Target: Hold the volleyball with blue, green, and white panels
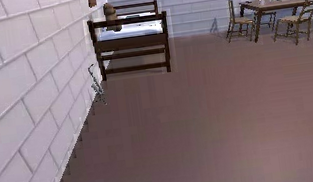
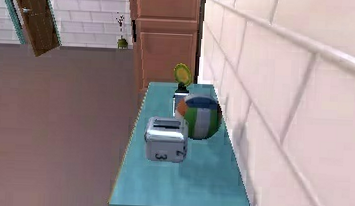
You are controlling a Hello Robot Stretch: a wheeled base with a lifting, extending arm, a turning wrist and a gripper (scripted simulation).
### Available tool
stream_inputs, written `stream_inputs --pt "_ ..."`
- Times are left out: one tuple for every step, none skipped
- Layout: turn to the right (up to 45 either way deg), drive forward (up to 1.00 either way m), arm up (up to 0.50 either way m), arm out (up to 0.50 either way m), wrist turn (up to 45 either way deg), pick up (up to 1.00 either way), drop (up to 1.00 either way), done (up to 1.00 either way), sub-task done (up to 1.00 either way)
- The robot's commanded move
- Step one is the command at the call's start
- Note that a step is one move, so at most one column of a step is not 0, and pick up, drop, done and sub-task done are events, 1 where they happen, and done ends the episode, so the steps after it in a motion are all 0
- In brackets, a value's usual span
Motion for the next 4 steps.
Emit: stream_inputs --pt "0.0 0.0 0.5 0.0 0.0 0.0 0.0 0.0 0.0" --pt "0.0 0.0 0.38 0.0 0.0 0.0 0.0 0.0 0.0" --pt "0.0 0.0 0.0 0.38 0.0 0.0 0.0 0.0 0.0" --pt "0.0 0.0 0.0 0.0 45.0 0.0 0.0 0.0 0.0"
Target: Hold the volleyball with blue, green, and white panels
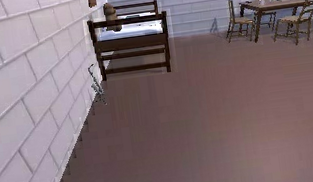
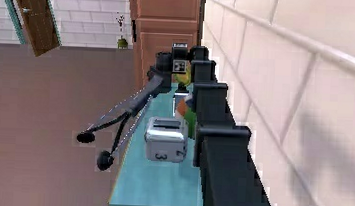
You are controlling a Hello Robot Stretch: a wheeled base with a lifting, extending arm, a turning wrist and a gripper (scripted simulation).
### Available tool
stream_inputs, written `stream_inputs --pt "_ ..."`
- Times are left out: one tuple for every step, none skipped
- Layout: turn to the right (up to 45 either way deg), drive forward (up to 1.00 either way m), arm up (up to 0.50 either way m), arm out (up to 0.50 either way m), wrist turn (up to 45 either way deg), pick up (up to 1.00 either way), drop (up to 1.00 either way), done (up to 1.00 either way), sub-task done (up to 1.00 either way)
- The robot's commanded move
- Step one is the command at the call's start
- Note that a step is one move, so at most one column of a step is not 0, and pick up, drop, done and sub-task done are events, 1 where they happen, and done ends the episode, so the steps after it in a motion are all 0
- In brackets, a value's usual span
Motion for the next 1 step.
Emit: stream_inputs --pt "0.0 0.0 0.0 0.0 45.0 0.0 0.0 0.0 0.0"
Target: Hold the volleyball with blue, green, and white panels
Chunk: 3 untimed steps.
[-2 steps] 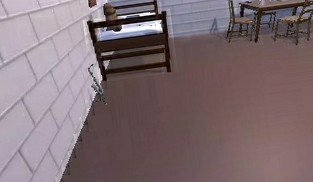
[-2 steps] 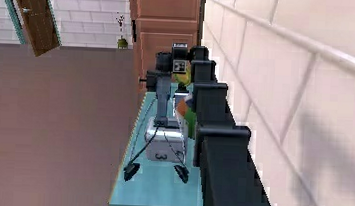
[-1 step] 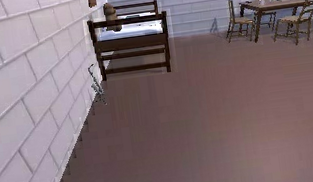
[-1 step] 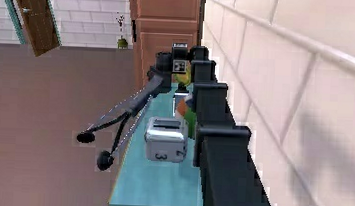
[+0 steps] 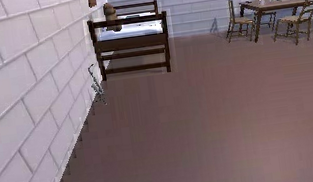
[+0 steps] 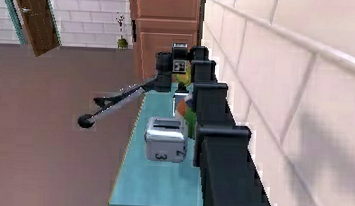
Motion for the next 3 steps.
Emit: stream_inputs --pt "0.0 0.0 0.0 0.0 45.0 0.0 0.0 0.0 0.0" --pt "0.0 0.0 0.0 0.0 45.0 0.0 0.0 0.0 0.0" --pt "0.0 0.0 0.0 0.0 30.0 0.0 0.0 0.0 0.0"
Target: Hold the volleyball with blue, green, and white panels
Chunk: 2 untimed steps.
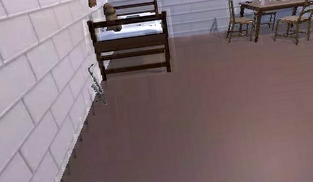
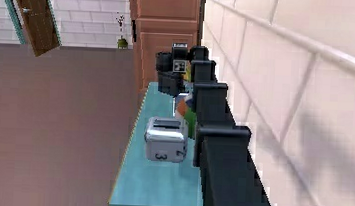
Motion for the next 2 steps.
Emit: stream_inputs --pt "0.0 0.0 -0.16 0.0 0.0 0.0 0.0 0.0 0.0" --pt "0.0 0.0 0.0 0.0 0.0 1.0 0.0 0.0 0.0"
